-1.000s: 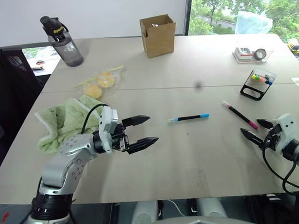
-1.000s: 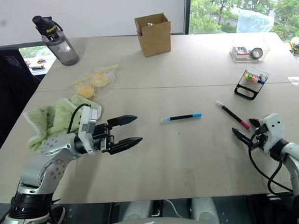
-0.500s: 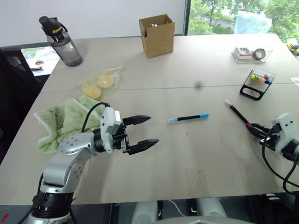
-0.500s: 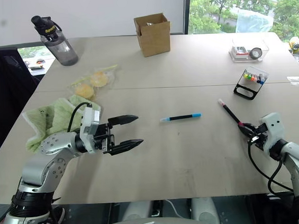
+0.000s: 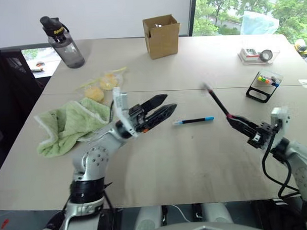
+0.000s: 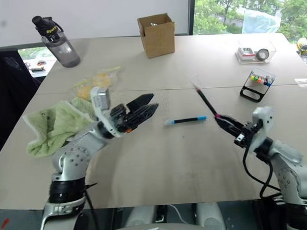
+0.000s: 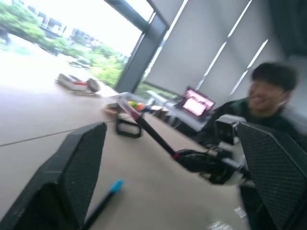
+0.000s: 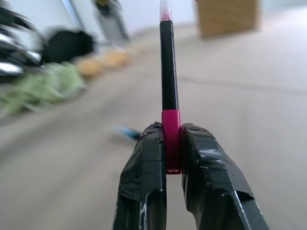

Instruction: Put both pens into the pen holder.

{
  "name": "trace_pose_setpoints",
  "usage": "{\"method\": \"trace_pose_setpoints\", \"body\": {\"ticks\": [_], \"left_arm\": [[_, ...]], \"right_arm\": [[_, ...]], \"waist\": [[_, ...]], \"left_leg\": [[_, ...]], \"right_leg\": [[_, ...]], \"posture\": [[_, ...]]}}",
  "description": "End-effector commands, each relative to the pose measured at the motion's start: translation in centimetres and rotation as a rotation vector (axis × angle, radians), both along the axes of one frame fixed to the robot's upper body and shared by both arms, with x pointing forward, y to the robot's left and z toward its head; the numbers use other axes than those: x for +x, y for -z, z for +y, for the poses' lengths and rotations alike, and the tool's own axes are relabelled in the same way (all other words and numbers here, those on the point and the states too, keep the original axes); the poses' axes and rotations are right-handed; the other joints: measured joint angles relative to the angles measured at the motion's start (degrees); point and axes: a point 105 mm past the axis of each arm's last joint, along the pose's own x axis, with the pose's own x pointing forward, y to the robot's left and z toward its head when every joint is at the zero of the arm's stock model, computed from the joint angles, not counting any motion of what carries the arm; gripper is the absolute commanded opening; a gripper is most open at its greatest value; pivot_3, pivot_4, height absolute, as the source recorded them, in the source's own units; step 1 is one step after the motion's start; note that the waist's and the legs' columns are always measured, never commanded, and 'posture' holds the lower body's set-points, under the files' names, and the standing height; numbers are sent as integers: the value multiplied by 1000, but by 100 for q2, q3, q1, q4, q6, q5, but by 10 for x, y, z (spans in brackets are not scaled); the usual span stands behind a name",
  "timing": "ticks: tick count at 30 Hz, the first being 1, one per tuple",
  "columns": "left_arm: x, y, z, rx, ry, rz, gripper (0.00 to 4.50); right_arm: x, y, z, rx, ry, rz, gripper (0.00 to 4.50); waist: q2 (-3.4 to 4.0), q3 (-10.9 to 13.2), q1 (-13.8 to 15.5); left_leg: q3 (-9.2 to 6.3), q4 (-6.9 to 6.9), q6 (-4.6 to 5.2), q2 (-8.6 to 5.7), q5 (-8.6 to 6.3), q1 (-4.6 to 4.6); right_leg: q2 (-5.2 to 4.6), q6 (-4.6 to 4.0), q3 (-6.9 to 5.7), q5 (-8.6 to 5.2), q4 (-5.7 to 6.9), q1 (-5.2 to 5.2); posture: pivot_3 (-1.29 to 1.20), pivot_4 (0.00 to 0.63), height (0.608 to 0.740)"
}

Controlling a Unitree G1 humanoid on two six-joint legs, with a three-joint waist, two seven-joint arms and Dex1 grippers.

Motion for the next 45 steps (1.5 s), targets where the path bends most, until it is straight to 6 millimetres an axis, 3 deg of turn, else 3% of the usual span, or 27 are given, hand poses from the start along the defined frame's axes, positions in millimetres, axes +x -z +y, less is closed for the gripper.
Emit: {"method": "trace_pose_setpoints", "body": {"ticks": [1, 7, 16, 24, 33, 37, 42, 44, 45], "left_arm": [[-3, -30, -3, -195, 133, 47, 4500], [-3, -40, -12, -225, 202, 59, 4500], [-1, -39, -13, -203, 179, 31, 4500], [12, -39, -11, -203, 78, 8, 4500], [5, -39, -13, -198, 127, -2, 4500], [0, -40, -14, -206, 159, -15, 3406], [1, -40, -15, -206, 152, -23, 932], [1, -41, -15, -205, 153, -26, 172], [1, -41, -15, -205, 153, -27, 43]], "right_arm": [[-11, -31, 26, 92, -124, -67, 5], [-21, -43, 48, 121, -237, -79, 5], [-32, -49, 61, 140, -310, -75, 5], [-31, -49, 66, 133, -313, -75, 5], [-29, -47, 65, 123, -306, -75, 5], [-29, -47, 65, 122, -302, -74, 0], [-29, -46, 65, 120, -299, -73, 0], [-29, -47, 66, 120, -299, -74, 0], [-29, -47, 67, 119, -299, -75, 0]], "waist": [[-1, 1, -3], [-1, 1, -1], [-2, 1, -1], [-2, 1, 0], [-5, 3, -1], [-6, 4, -1], [-6, 4, 0], [-7, 4, 0], [-7, 5, -1]], "left_leg": [[-2, 0, -1, 0, 1, -1], [-4, 0, -23, -2, 13, -3], [-3, 0, -22, -4, 13, -3], [-4, 0, -20, -4, 12, -3], [-5, -1, -13, -4, 8, -5], [-5, 0, -13, -4, 8, -5], [-5, -1, -13, -4, 8, -5], [-5, -1, -13, -4, 8, -5], [-5, -1, -13, -3, 8, -5]], "right_leg": [[0, 0, -2, 0, 0, 0], [16, -1, -3, 0, -4, 0], [20, -2, -1, -1, -3, 0], [20, -2, -1, -1, -4, 0], [20, -2, -2, -1, -7, -1], [20, -2, -2, -1, -7, -1], [20, -2, -2, -1, -7, -1], [20, -2, -2, -1, -7, -1], [20, -2, -1, -1, -7, -1]], "posture": [[0, 150, 736], [0, 150, 736], [0, 150, 736], [0, 150, 736], [0, 150, 736], [0, 150, 736], [0, 150, 736], [0, 150, 736], [0, 150, 736]]}}
